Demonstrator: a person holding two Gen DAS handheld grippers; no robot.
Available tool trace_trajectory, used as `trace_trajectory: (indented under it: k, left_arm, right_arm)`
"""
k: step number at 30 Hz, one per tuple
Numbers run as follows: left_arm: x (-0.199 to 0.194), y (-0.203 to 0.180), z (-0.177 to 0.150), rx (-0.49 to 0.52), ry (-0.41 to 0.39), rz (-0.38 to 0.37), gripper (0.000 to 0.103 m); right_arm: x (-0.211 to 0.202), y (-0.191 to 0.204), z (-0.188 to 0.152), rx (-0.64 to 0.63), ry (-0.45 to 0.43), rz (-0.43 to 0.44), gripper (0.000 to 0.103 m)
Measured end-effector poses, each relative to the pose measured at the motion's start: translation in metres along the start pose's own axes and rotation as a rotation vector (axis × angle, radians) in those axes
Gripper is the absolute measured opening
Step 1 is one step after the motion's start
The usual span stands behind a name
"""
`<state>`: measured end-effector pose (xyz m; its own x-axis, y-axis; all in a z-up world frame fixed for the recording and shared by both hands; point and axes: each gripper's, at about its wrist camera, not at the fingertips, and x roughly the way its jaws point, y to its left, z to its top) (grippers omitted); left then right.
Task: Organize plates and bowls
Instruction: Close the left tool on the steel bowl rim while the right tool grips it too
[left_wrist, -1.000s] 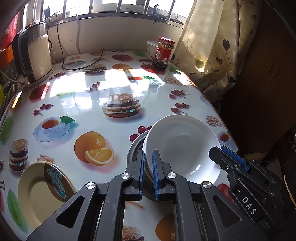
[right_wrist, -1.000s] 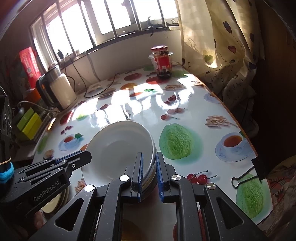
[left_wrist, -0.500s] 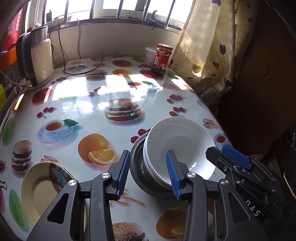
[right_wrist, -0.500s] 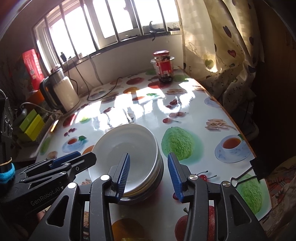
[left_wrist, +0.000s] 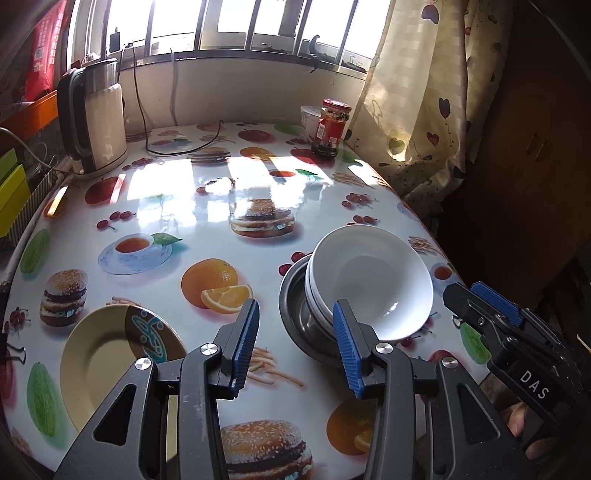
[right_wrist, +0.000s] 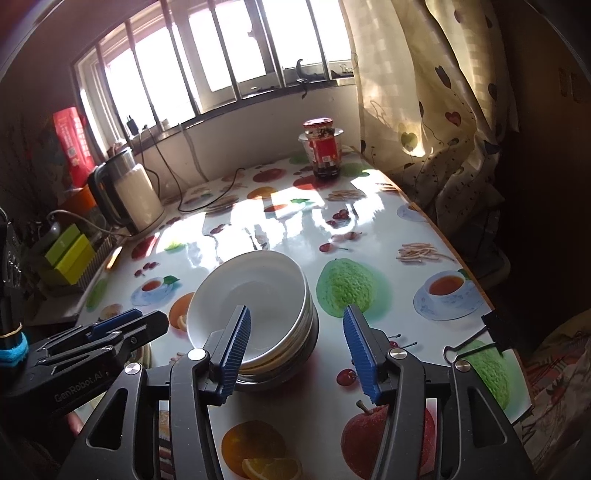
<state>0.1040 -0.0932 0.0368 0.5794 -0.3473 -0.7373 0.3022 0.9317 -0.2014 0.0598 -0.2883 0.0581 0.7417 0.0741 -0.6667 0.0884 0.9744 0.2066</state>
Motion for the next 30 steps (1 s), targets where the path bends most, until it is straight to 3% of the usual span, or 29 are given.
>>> trace_trajectory:
  k: [20, 30]
  left_arm:
    - [0.015, 0.010, -0.026, -0.040, 0.042, 0.019, 0.043]
    - [0.034, 0.017, -0.026, -0.080, 0.070, 0.013, 0.043]
  right_arm:
    - [0.005, -0.039, -0.028, 0.085, 0.038, -0.035, 0.054]
    - [0.036, -0.048, -0.032, 0.094, 0.088, 0.016, 0.054]
